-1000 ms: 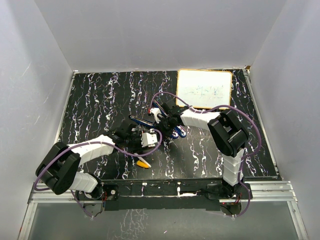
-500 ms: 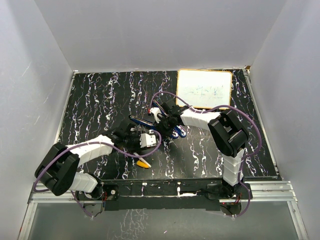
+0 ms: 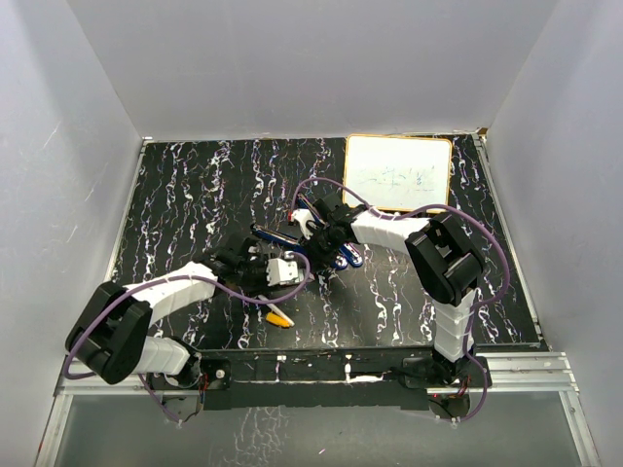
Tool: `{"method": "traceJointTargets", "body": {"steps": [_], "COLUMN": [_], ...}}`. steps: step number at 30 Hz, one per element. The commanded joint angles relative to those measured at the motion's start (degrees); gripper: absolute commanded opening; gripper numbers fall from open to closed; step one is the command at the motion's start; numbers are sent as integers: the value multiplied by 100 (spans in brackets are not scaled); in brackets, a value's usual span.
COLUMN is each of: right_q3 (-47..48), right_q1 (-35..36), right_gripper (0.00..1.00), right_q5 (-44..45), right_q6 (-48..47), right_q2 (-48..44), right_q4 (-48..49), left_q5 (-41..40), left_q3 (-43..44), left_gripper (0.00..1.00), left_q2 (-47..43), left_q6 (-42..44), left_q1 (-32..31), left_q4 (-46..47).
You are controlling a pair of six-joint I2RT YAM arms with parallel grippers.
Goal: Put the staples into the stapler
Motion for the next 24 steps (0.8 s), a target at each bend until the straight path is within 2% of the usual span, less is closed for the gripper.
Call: {"method": "traceJointTargets", "body": {"steps": [1,9,18,24], "right_q3": [209,384,604,656], "right_q1": [-25,13,37,37], "right_gripper": [8,9,26,34], "right_q5": [275,184,124,84], "right_q6": [-209,-161,-172,-264], "right_q2": [-155,-141,-67,-224], "right_q4": [-179,-193,-275,-319], "left_q5": [-504,-322,-315,-86], "left_q3": [-509,-248,-116,131], "left_gripper": [41,46,55,59], "left_q2": [237,223,156,-263], "left_q6": [191,86,-56,-430], "left_q1": [152,162,162,167], "left_q4": [-1323,-1464,-1456,-1430]}}
